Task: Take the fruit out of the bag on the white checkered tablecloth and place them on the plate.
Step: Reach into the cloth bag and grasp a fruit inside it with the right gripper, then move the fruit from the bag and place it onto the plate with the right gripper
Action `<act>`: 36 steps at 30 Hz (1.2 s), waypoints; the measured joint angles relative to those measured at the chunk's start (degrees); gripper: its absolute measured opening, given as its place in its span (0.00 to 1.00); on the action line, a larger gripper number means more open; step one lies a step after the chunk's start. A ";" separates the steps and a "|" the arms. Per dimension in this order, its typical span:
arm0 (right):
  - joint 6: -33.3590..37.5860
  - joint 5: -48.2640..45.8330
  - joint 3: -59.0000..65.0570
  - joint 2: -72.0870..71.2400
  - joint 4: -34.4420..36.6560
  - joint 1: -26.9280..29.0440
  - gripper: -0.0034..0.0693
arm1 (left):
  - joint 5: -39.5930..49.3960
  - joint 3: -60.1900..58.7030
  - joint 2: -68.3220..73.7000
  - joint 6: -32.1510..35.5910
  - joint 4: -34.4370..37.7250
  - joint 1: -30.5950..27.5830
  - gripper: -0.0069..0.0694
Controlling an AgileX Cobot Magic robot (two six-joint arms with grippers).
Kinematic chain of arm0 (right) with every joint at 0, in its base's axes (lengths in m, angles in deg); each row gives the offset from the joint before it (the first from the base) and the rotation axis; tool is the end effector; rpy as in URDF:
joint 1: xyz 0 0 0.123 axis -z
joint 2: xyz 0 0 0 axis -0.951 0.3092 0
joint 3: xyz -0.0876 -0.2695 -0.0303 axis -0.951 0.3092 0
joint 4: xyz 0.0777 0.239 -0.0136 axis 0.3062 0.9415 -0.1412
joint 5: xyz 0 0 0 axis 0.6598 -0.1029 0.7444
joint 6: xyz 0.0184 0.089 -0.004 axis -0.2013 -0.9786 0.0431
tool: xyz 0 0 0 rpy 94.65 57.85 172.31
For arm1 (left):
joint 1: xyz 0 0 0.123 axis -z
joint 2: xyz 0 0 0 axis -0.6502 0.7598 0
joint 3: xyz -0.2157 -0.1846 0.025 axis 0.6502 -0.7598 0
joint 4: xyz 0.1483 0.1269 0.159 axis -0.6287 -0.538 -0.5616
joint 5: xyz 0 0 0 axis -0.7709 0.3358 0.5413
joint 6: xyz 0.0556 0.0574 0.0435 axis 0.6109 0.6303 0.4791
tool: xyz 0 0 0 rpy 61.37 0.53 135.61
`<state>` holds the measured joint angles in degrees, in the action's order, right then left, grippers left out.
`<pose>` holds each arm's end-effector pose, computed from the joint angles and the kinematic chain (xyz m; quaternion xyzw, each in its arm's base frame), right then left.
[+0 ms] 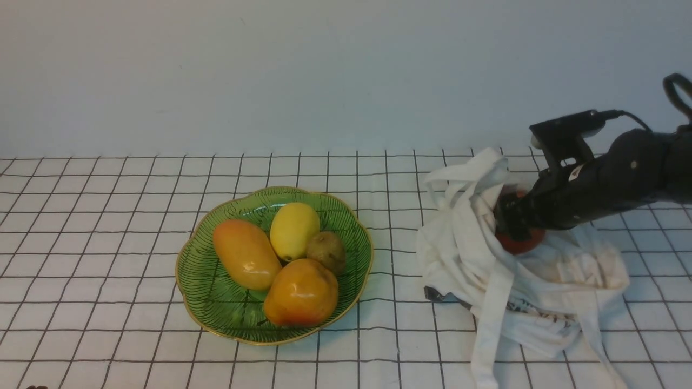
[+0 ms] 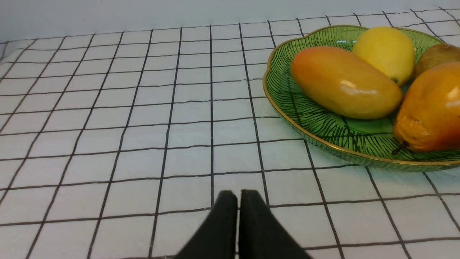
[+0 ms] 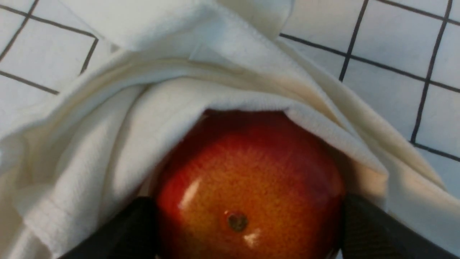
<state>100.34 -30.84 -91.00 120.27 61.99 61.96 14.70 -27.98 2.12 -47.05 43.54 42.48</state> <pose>0.3685 0.0732 0.1704 -0.1610 0.9497 0.0470 0.2646 0.0523 -0.0034 0.1703 0.0313 0.8073 -0.0077 0.5893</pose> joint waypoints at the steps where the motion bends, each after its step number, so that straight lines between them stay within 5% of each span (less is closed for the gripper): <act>1: 0.00 -0.30 0.00 -0.14 -0.07 0.00 0.86 | 0.00 0.00 0.00 0.00 0.00 0.00 0.08; 15: -1.43 -11.07 0.00 -17.76 -0.38 0.00 0.86 | 0.00 0.00 0.00 0.00 0.00 0.00 0.08; 20: -1.01 -13.10 0.00 -25.45 7.78 -1.41 0.86 | 0.00 0.00 0.00 0.00 0.00 0.00 0.08; 24: 5.31 -12.20 0.00 -26.82 16.24 -6.49 0.86 | 0.00 0.00 0.00 0.00 0.00 0.00 0.08; 30: 23.75 -7.65 -2.77 -18.07 34.56 -22.52 0.86 | 0.00 0.00 0.00 0.00 0.00 0.00 0.08; 36: 30.40 -5.84 -12.55 -3.48 38.75 -31.44 0.86 | 0.00 0.00 0.00 0.00 0.00 0.00 0.08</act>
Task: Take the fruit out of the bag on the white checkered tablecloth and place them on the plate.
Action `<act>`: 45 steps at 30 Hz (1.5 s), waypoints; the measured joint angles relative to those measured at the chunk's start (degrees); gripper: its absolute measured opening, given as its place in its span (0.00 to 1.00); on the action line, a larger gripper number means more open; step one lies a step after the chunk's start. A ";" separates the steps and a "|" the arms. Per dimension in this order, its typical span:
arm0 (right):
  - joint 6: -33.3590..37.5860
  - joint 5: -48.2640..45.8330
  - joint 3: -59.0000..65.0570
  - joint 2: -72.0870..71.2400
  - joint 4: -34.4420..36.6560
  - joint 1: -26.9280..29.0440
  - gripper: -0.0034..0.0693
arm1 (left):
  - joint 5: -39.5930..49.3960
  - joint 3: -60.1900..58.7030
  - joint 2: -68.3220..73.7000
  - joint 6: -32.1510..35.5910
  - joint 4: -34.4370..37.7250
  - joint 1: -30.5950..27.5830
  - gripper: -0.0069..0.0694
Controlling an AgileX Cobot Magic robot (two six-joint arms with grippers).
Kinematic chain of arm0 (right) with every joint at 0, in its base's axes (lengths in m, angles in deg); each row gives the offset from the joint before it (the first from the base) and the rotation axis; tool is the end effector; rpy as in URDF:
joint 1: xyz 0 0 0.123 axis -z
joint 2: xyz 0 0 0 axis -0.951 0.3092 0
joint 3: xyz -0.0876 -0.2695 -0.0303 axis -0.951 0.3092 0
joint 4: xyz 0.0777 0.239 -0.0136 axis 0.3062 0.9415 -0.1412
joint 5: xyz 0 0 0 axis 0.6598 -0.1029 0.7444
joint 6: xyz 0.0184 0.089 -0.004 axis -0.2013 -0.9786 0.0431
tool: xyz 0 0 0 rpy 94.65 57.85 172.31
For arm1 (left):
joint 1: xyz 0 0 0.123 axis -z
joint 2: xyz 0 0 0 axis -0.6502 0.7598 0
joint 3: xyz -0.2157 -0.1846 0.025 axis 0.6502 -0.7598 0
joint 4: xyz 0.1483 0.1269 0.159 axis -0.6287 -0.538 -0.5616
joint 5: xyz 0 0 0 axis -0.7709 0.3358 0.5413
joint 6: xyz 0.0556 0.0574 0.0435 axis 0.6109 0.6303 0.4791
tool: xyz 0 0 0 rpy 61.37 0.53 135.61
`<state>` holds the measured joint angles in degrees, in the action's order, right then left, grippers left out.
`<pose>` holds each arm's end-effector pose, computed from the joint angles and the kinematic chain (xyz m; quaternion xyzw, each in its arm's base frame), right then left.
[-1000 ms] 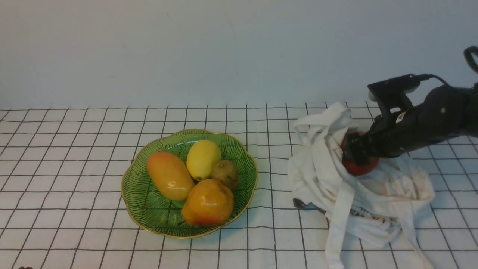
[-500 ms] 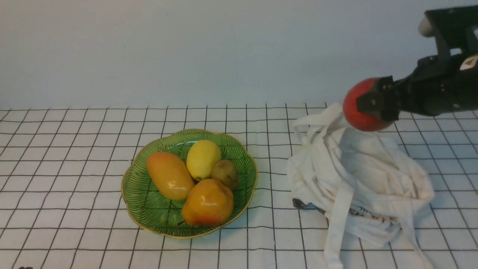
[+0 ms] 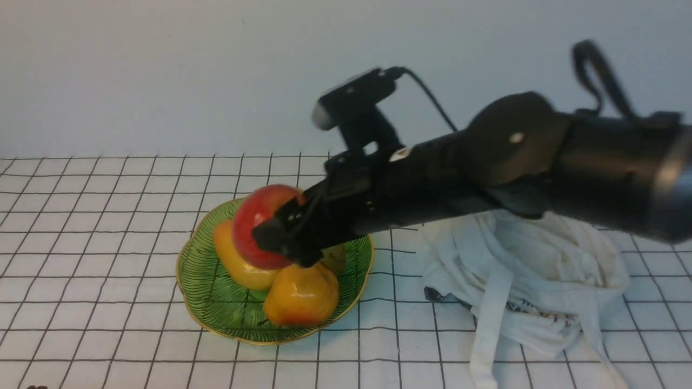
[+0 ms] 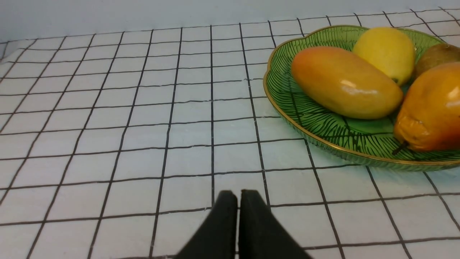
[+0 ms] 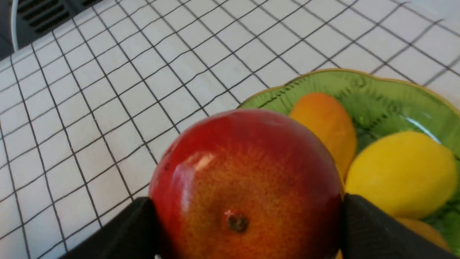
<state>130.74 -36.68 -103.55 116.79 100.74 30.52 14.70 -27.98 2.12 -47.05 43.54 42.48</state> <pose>0.2827 0.2950 0.2649 -0.4044 0.7952 0.3022 0.3358 0.0523 -0.0034 0.1703 0.0313 0.8073 -0.0077 0.5893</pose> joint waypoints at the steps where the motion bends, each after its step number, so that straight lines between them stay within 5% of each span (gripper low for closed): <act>1: 0.09 0.30 -1.78 2.62 0.03 -0.83 0.86 | 0.00 0.00 0.00 0.00 0.00 0.00 0.08; 14: 0.45 5.39 -8.18 14.44 0.17 -3.98 0.86 | 0.00 0.00 0.00 0.00 0.00 0.00 0.08; 25: 0.45 5.54 -8.18 14.73 0.17 -3.98 0.99 | 0.00 0.00 0.00 0.00 0.00 0.00 0.08; 33: -0.02 5.41 -8.18 10.98 -1.13 -3.68 0.98 | 0.00 0.00 0.00 0.00 0.00 0.00 0.08; 37: -6.58 4.12 -8.18 5.01 -3.86 -1.34 0.90 | 0.00 0.00 0.00 0.00 0.00 0.00 0.08; 41: -14.70 0.32 -8.18 -2.52 -11.91 2.54 0.71 | 0.00 0.00 0.00 0.00 0.00 0.00 0.08; 45: -29.67 -7.90 -8.18 -12.31 -27.02 8.45 0.37 | 0.00 0.00 0.00 0.00 0.00 0.00 0.08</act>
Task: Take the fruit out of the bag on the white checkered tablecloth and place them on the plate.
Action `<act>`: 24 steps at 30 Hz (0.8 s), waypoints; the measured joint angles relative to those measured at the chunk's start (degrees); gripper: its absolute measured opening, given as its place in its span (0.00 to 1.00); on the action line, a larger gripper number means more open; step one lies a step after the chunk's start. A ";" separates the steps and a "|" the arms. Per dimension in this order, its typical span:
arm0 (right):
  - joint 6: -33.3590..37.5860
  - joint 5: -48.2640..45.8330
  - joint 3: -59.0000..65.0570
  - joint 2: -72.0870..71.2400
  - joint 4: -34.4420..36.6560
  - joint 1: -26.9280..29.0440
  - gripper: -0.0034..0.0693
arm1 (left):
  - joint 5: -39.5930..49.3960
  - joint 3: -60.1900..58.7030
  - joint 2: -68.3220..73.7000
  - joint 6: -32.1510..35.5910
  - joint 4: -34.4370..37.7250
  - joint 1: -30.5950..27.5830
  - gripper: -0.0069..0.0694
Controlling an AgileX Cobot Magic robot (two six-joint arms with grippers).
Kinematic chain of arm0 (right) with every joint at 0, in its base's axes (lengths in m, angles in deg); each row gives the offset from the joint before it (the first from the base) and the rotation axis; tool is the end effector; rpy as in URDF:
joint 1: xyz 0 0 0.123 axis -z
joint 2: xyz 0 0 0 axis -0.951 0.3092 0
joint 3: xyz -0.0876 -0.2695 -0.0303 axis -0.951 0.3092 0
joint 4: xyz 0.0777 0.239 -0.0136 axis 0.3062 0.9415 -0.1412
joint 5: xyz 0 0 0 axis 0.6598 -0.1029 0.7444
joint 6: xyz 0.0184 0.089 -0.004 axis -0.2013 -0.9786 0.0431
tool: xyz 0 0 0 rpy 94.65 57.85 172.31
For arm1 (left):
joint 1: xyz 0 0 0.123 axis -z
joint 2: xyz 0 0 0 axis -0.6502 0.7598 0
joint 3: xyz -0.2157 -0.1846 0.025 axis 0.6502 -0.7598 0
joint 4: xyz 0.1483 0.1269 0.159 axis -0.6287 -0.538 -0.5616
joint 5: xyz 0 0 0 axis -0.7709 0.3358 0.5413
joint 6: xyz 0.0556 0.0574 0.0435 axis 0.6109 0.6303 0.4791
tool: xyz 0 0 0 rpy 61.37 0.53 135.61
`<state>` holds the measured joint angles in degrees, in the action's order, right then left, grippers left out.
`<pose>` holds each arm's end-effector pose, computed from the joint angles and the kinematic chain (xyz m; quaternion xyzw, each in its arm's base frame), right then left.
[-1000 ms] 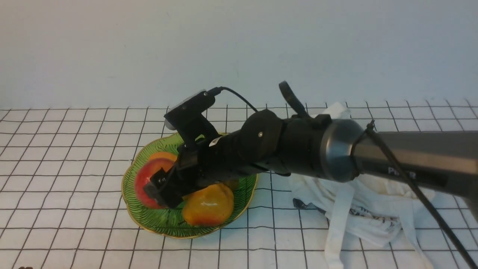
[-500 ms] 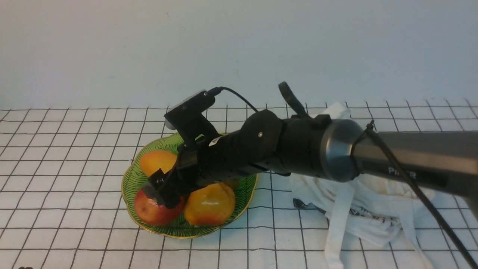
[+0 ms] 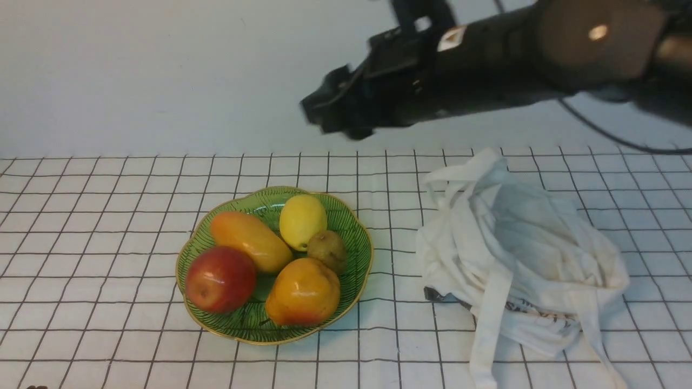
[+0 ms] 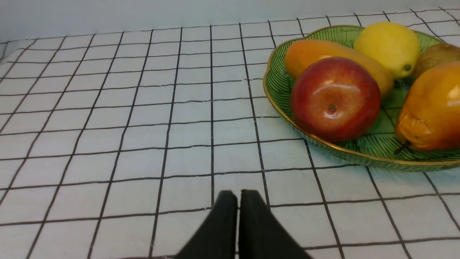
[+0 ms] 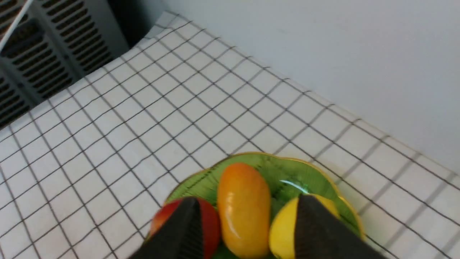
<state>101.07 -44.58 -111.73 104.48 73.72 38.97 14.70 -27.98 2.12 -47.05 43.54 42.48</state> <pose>0.2939 0.2180 0.3734 -0.3069 0.8239 0.2370 0.4133 0.0523 -0.0034 0.1703 0.0313 0.8073 -0.0077 0.5893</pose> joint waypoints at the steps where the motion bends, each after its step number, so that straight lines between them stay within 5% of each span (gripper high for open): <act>1: -1.51 -0.92 0.00 -0.91 -1.58 0.92 0.33 | 0.00 0.00 0.00 0.00 0.00 0.00 0.08; 4: -12.93 -9.10 0.00 -8.54 -15.33 5.01 0.08 | 0.00 0.00 0.00 0.00 0.00 0.00 0.08; 12: -27.64 -22.53 0.00 -26.16 -37.25 5.78 0.03 | 0.00 0.00 0.00 0.00 0.00 0.00 0.08; 24: -29.66 -33.59 0.02 -49.58 -40.48 5.78 0.03 | 0.00 0.00 0.00 0.00 0.00 0.00 0.08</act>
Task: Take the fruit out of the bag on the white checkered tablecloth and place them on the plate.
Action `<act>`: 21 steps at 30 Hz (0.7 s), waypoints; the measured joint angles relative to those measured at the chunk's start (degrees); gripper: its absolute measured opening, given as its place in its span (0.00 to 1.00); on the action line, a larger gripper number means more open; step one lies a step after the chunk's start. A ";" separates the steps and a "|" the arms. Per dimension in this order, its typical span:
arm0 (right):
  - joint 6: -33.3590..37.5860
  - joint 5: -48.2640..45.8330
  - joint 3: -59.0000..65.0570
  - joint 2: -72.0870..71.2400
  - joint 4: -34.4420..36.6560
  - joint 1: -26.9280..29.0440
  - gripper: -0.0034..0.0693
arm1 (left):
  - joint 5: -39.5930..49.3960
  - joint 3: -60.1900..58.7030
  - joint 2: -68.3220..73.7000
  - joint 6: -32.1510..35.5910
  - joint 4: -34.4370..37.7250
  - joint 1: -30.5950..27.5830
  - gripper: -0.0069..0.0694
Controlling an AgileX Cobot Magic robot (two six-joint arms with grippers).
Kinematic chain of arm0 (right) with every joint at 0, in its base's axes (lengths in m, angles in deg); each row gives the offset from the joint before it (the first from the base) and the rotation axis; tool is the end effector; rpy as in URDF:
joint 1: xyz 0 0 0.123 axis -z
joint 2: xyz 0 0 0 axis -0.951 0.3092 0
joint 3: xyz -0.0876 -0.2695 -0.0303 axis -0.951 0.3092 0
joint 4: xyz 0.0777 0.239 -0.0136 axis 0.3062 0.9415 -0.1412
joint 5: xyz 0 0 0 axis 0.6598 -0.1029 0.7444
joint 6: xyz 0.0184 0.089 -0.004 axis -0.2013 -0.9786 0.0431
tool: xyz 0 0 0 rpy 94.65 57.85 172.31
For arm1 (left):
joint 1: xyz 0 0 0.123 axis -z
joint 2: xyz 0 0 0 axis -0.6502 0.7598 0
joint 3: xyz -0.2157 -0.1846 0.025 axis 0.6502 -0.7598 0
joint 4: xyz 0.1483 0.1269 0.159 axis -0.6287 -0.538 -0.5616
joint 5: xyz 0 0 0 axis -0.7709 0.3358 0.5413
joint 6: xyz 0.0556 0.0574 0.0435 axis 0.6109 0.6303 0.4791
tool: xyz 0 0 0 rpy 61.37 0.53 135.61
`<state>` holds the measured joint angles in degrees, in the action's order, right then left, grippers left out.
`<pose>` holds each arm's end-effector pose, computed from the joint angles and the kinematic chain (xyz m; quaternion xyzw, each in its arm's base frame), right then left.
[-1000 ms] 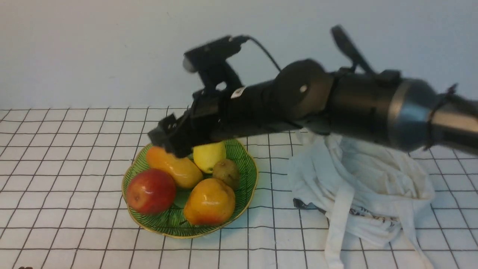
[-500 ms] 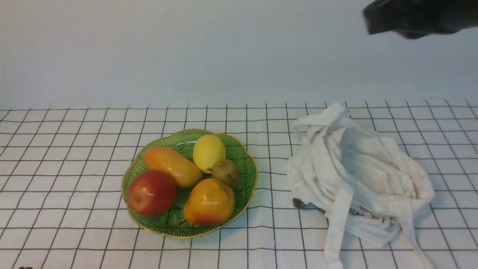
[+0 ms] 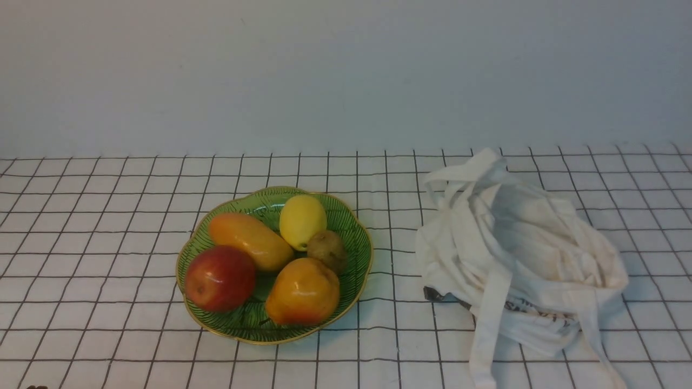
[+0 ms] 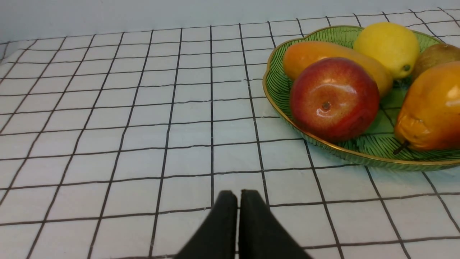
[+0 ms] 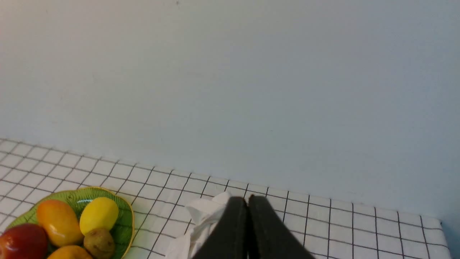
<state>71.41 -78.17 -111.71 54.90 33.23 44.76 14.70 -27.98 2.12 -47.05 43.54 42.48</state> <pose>0.0494 -0.0003 0.5097 -0.0979 0.8112 0.0491 0.5744 0.0523 -0.0034 0.1703 0.0313 0.8073 -0.0077 0.5893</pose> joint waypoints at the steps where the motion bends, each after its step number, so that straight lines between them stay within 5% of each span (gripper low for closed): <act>1: 0.00 0.00 0.08 -0.41 0.00 0.00 0.03 | 0.00 0.00 0.00 0.00 0.00 0.00 0.08; 12: -2.87 7.94 22.88 -23.96 -0.48 0.00 0.03 | 0.00 0.00 0.00 0.00 0.00 0.00 0.08; 21: -6.84 32.71 42.63 -35.01 4.63 0.00 0.03 | 0.00 0.00 0.00 -0.02 0.00 0.00 0.08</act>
<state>64.57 -45.46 -69.08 19.89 37.87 44.76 14.70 -27.98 2.12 -47.07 43.54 42.48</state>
